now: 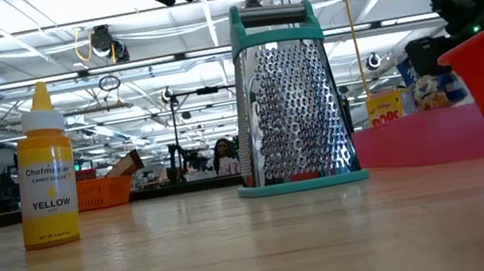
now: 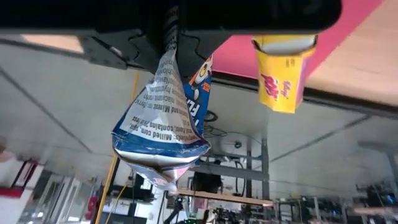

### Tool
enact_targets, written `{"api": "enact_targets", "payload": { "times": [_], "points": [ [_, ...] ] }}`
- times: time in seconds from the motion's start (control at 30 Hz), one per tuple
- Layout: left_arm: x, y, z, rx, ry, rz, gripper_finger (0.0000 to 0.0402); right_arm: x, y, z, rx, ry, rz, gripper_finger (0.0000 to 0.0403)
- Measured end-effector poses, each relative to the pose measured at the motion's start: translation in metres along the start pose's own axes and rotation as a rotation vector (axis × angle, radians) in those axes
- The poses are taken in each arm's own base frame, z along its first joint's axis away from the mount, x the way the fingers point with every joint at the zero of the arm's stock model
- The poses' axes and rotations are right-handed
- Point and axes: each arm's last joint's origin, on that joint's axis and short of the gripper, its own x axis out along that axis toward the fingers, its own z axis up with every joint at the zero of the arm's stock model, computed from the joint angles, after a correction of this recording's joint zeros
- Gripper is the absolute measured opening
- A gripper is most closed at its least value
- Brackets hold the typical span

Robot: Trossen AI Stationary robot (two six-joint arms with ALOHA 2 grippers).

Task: Pick & Place Kitchen Items
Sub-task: Put the blue cereal box into the pink bin

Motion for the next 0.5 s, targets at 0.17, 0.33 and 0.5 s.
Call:
{"api": "enact_targets", "payload": {
  "times": [0.17, 0.33, 0.5],
  "points": [
    [0.000, 0.000, 0.000, -0.003, -0.001, 0.001, 0.0273, 0.010, 0.001, -0.006, 0.041, -0.026, 0.029, 0.0000],
    [0.001, 0.000, 0.001, -0.004, -0.002, 0.000, 0.0273, 0.019, -0.001, -0.003, 0.100, -0.057, 0.031, 0.0000],
    [0.004, -0.003, -0.001, 0.004, -0.015, -0.006, 0.0273, 0.027, -0.002, -0.007, 0.129, -0.019, 0.047, 0.0000]
  ]
}}
